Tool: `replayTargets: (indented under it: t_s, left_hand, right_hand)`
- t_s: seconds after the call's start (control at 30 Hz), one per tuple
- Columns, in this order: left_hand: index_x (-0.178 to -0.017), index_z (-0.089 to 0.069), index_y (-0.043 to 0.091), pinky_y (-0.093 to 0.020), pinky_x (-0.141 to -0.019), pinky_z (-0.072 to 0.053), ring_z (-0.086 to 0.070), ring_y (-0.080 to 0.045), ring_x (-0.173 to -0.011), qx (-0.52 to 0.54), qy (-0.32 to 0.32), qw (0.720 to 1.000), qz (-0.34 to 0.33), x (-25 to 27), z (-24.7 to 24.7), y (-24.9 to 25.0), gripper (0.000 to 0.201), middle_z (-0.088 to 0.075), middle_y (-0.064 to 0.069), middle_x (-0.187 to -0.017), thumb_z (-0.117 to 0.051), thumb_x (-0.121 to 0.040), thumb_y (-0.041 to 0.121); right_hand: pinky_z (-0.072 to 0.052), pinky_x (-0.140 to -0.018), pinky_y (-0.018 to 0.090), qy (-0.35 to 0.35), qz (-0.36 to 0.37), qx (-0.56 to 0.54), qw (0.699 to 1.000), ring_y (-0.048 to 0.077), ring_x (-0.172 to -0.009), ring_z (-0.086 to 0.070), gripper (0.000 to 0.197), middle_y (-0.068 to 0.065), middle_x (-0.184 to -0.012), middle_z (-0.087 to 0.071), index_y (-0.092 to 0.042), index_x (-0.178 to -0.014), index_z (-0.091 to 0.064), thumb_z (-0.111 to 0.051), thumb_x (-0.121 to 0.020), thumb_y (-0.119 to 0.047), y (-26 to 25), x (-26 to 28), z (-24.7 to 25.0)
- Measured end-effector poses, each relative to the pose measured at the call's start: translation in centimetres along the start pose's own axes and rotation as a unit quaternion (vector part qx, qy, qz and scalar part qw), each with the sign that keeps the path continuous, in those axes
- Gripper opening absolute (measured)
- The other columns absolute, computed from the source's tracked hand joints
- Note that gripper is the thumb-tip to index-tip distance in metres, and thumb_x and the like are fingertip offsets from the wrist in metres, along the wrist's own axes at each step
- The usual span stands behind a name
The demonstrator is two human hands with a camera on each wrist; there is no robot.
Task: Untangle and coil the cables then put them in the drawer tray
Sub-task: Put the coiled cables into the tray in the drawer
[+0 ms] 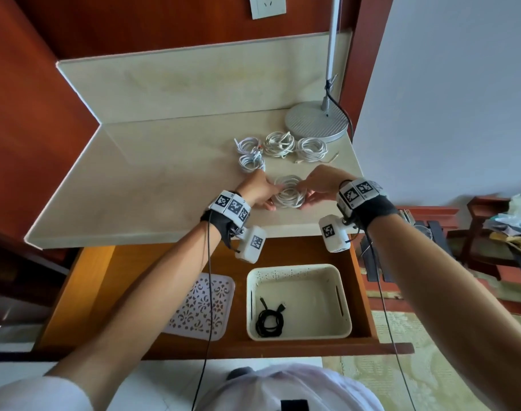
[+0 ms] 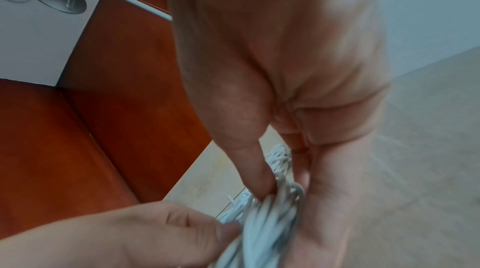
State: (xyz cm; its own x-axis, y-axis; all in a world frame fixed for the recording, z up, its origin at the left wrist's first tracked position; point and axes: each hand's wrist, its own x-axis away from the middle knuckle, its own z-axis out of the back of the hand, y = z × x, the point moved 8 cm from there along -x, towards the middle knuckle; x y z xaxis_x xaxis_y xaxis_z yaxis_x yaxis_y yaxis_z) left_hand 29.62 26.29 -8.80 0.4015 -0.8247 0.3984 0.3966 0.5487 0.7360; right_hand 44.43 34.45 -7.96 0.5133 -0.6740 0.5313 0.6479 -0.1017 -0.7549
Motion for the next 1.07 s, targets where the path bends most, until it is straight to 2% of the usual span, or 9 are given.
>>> replayTargets:
  t_s: [0.13, 0.27, 0.43, 0.6, 0.7, 0.77, 0.83, 0.93, 1.07]
  left_hand:
    - [-0.117, -0.062, -0.006, -0.047, -0.077, -0.065, -0.077, -0.03, -0.069, 0.018, -0.003, 1.0, -0.007, 1.7, -0.6, -2.0, 0.033, -0.075, -0.023, -0.097, -0.071, -0.098, 0.019]
    - [-0.111, -0.064, -0.003, -0.047, -0.076, -0.065, -0.076, -0.023, -0.063, -0.03, 0.048, 0.998, -0.032, 2.9, 0.0, -2.1, 0.029, -0.075, -0.019, -0.092, -0.068, -0.099, 0.024]
    - [-0.098, -0.071, 0.001, -0.033, -0.064, -0.064, -0.076, -0.019, -0.064, -0.065, 0.058, 0.994, -0.067, 4.3, 0.5, -1.5, 0.029, -0.077, -0.013, -0.086, -0.077, -0.093, 0.029]
    - [-0.097, -0.071, 0.004, -0.023, -0.054, -0.06, -0.075, -0.017, -0.062, -0.09, 0.066, 0.992, -0.058, 5.8, 0.5, -1.0, 0.023, -0.076, -0.011, -0.087, -0.078, -0.092, 0.025]
    - [-0.094, -0.07, 0.005, -0.022, -0.055, -0.059, -0.075, -0.016, -0.062, -0.095, 0.048, 0.993, -0.059, 8.0, 0.3, -0.9, 0.022, -0.077, -0.011, -0.085, -0.078, -0.092, 0.025]
    - [-0.092, -0.068, 0.007, -0.021, -0.052, -0.057, -0.074, -0.012, -0.059, -0.1, 0.029, 0.993, -0.051, 10.0, 0.0, -1.4, 0.023, -0.076, -0.008, -0.079, -0.078, -0.093, 0.028]
    - [-0.094, -0.067, 0.009, -0.019, -0.05, -0.054, -0.073, -0.009, -0.059, -0.104, 0.013, 0.993, -0.045, 12.0, -0.5, -2.4, 0.025, -0.076, -0.005, -0.077, -0.077, -0.093, 0.032]
    - [-0.097, -0.068, 0.006, -0.029, -0.062, -0.063, -0.075, -0.012, -0.062, -0.098, -0.016, 0.995, -0.032, 14.1, -1.8, -4.6, 0.028, -0.077, -0.007, -0.08, -0.077, -0.092, 0.032]
    - [-0.096, -0.07, 0.002, -0.025, -0.056, -0.059, -0.076, -0.014, -0.065, -0.119, -0.05, 0.992, -0.013, 14.8, -4.3, -7.7, 0.027, -0.077, -0.008, -0.078, -0.076, -0.093, 0.028]
  right_hand:
    - [-0.064, -0.085, 0.045, -0.044, 0.003, 0.031, 0.999, 0.037, -0.088, -0.078, 0.025, 0.027, -0.102, -0.075, 0.013, -0.113, -0.062, -0.071, -0.095, -0.003, -0.1, 1.5, -1.7]
    - [-0.064, -0.075, 0.033, -0.018, -0.014, 0.019, 1.0, 0.028, -0.083, -0.075, 0.027, 0.018, -0.098, -0.073, 0.011, -0.123, -0.062, -0.062, -0.1, -0.002, 0.1, 2.3, -2.9]
    - [-0.058, -0.098, 0.039, 0.037, -0.009, -0.051, 0.998, 0.025, -0.102, -0.075, 0.04, 0.01, -0.107, -0.076, 0.005, -0.125, -0.066, -0.07, -0.099, -0.025, 0.8, 3.2, -2.8]
    - [-0.065, -0.083, 0.045, 0.024, 0.007, -0.03, 0.999, 0.03, -0.082, -0.078, 0.027, 0.019, -0.099, -0.075, 0.01, -0.119, -0.063, -0.07, -0.095, 0.002, 1.0, 4.0, -3.4]
    - [-0.064, -0.07, 0.029, -0.02, 0.02, -0.03, 0.999, 0.026, -0.079, -0.072, 0.028, 0.031, -0.115, -0.069, 0.012, -0.125, -0.06, -0.062, -0.099, 0.003, 1.5, 6.3, -4.2]
    - [-0.062, -0.065, 0.026, -0.071, 0.007, -0.046, 0.996, 0.026, -0.081, -0.07, 0.015, 0.032, -0.122, -0.063, 0.005, -0.115, -0.061, -0.059, -0.1, 0.005, 2.1, 8.2, -4.9]
    - [-0.065, -0.07, 0.034, -0.118, -0.019, -0.081, 0.989, 0.034, -0.088, -0.075, 0.012, 0.033, -0.116, -0.064, 0.003, -0.108, -0.06, -0.061, -0.097, 0.008, 2.8, 9.9, -5.7]
    - [-0.063, -0.087, 0.048, -0.164, -0.06, -0.091, 0.98, 0.046, -0.096, -0.075, 0.015, 0.033, -0.119, -0.065, 0.002, -0.107, -0.056, -0.063, -0.096, 0.009, 4.2, 11.4, -7.5]
    - [-0.06, -0.094, 0.048, -0.22, -0.11, -0.028, 0.969, 0.045, -0.097, -0.075, 0.022, 0.03, -0.106, -0.074, 0.008, -0.114, -0.059, -0.065, -0.093, 0.011, 7.0, 11.3, -10.3]
